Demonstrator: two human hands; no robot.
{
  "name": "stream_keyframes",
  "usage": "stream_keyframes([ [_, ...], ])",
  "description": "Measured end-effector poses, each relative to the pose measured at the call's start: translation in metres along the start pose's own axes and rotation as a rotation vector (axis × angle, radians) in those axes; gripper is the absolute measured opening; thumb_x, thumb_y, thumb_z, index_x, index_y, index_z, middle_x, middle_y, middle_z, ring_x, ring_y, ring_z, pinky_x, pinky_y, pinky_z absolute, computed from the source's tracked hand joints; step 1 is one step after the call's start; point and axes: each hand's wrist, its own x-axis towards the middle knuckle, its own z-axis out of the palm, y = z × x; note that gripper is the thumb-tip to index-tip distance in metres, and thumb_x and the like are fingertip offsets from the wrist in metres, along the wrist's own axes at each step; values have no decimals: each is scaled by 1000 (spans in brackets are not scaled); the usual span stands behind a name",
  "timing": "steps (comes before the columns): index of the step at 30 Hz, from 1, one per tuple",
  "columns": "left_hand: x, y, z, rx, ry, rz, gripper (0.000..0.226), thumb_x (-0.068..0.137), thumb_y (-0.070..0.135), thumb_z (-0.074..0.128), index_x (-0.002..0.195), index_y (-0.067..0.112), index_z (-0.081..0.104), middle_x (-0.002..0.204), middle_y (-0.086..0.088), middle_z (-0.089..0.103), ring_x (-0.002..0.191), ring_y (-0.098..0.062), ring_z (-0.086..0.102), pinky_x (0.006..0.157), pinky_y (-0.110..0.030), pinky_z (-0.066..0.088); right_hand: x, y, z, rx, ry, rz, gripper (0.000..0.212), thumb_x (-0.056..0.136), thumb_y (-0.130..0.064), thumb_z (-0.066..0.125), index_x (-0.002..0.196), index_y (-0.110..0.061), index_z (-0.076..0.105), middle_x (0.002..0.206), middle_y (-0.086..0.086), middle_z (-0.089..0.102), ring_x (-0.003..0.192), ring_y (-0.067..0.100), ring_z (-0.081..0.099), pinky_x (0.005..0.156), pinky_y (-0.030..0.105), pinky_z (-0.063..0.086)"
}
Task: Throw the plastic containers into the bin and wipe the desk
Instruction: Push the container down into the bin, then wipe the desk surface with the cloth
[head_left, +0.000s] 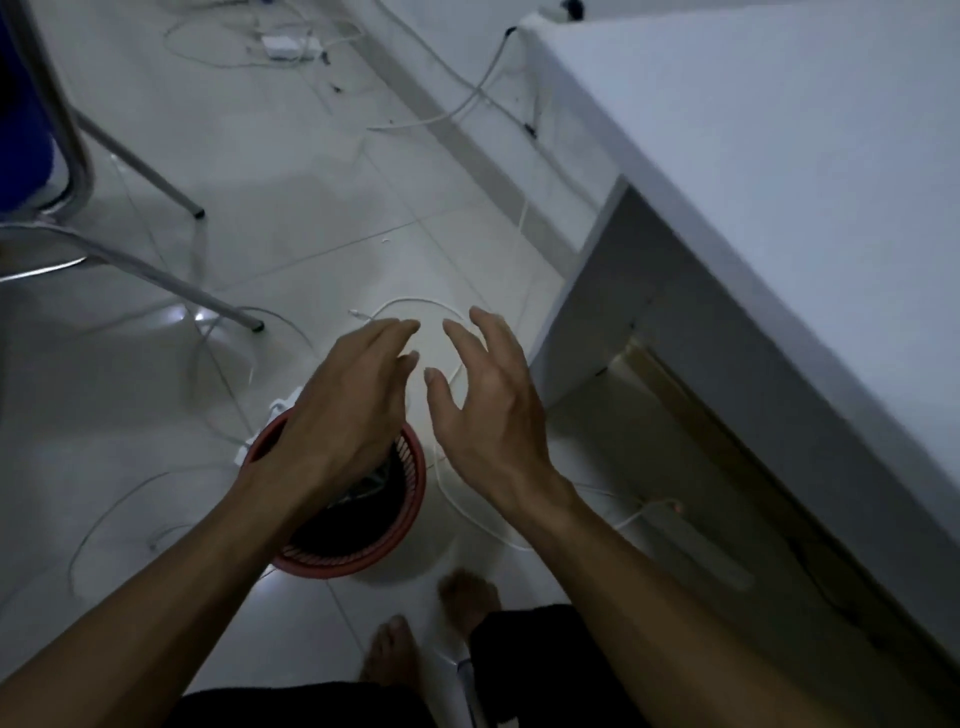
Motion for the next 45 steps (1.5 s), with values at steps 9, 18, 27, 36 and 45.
stream_keyframes([
  [9, -7, 110, -51, 23, 131, 239, 42, 88, 10, 46, 129, -1, 50, 129, -23, 52, 120, -36, 48, 100, -32, 31, -52, -49, -106, -3, 159, -69, 49, 92, -25, 50, 139, -18, 39, 153, 3, 27, 143, 15, 15, 113, 31, 23],
  [18, -32, 196, -104, 53, 141, 453, 43, 93, 20, 39, 132, 4, 47, 133, -19, 50, 124, -28, 41, 104, -34, 31, -111, -77, -209, 42, 412, -39, 60, 92, -31, 53, 145, -23, 26, 153, -3, 24, 141, 8, 18, 110, 18, 17],
  [27, -68, 292, -87, 33, 35, 604, 55, 94, 41, 25, 135, 11, 45, 140, -13, 46, 134, -30, 36, 108, -44, 31, -180, -42, -302, -2, 711, 166, 59, 89, -32, 52, 143, -25, 30, 151, -6, 28, 138, 4, 22, 101, -5, 6],
  [36, -84, 397, -43, -65, -84, 727, 55, 91, 44, 30, 139, 18, 40, 147, -5, 38, 139, -24, 29, 107, -32, 15, -240, -2, -368, -95, 878, 299, 60, 91, -27, 56, 143, -28, 28, 153, -8, 22, 138, 0, 16, 98, -6, 4],
  [45, -105, 486, 3, -140, -230, 873, 51, 97, 39, 28, 143, 18, 31, 151, -3, 30, 141, -18, 19, 111, -28, 14, -301, 43, -434, -173, 1005, 378, 62, 88, -24, 60, 143, -24, 30, 153, -2, 21, 137, 3, 17, 103, -1, 9],
])
